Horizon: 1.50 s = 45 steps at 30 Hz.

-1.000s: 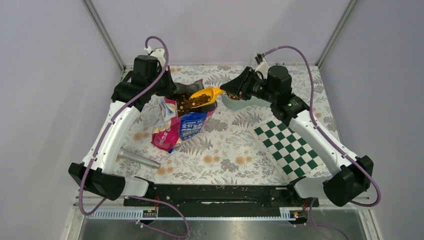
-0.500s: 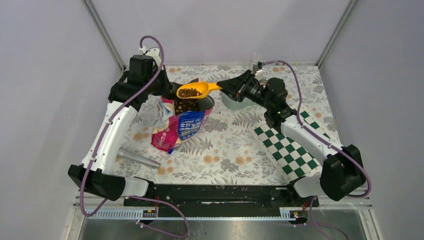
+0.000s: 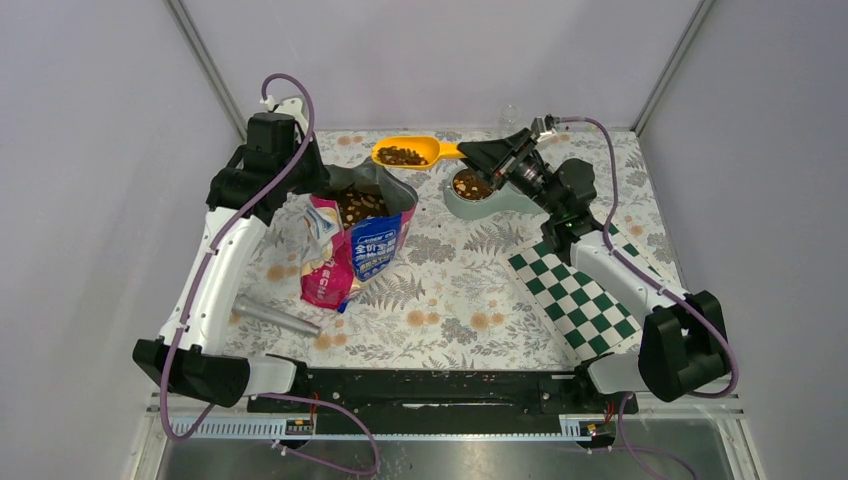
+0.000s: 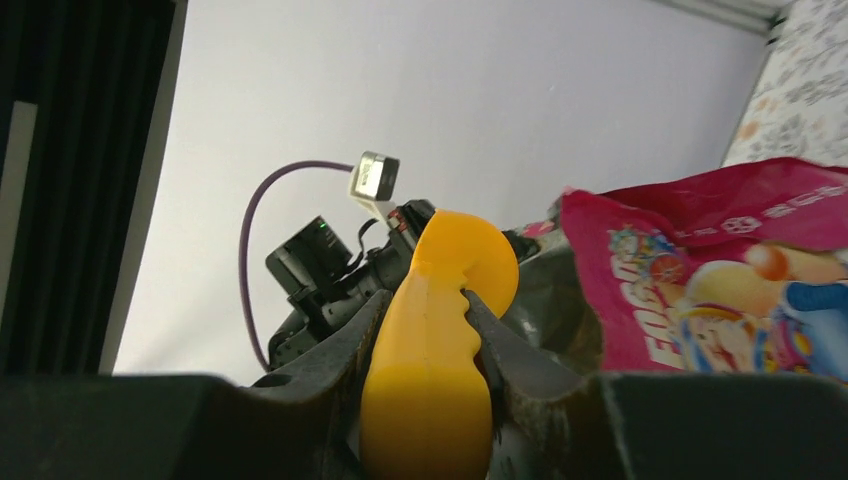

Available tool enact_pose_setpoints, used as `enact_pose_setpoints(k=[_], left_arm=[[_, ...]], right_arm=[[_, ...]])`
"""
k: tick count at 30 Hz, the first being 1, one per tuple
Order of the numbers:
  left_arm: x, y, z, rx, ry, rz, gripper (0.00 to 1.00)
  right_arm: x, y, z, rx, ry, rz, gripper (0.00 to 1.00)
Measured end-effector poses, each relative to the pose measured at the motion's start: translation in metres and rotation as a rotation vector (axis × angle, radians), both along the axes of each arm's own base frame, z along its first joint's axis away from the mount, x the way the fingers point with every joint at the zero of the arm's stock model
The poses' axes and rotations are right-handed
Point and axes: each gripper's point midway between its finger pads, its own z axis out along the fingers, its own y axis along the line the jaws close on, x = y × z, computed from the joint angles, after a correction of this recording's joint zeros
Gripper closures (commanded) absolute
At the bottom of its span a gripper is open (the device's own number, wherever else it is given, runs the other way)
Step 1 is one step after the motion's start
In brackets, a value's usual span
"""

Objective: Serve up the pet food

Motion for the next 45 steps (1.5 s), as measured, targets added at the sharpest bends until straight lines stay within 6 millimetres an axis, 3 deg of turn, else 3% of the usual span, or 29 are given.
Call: enact_pose_setpoints(k=[3,15,19,22,27,30,37,45], left_arm=[[0.0,0.004,0.0,0.001,0.001,0.016,1.0],[0.001,0.006,0.0,-0.009,0.004,0.027,1.0],[0.0,0.006,-0.001,-0.015,0.005,0.027,1.0],[0.0,0.006,-0.001,-0.018,0.002,0.024,1.0],[0.0,0.006,-0.001,-0.021,0.0,0.022,1.0],[0.0,0.006,-0.001,-0.021,0.001,0.022,1.0],[0.001,0.006,-0.001,-0.025,-0.001,0.025,1.0],[0.001,0.006,-0.002,-0.025,-0.002,0.025,1.0]], right_arm=[[0.008,-0.016,-0.01,-0.014,0.008,-0.046,1.0],[0.059,-0.111,-0.064,-0.106,0.08,-0.311,1.0],[0.074,-0.141,-0.089,-0.155,0.113,-0.396,1.0],[0.087,-0.156,-0.12,-0.244,0.159,-0.448,1.0],[0.102,-0.163,-0.167,-0.401,0.23,-0.468,1.0],[0.11,-0.168,-0.182,-0.479,0.246,-0.484,0.99],[0.128,-0.171,-0.202,-0.68,0.238,-0.508,1.0],[0.121,-0.158,-0.222,-0.933,0.206,-0.519,1.0]])
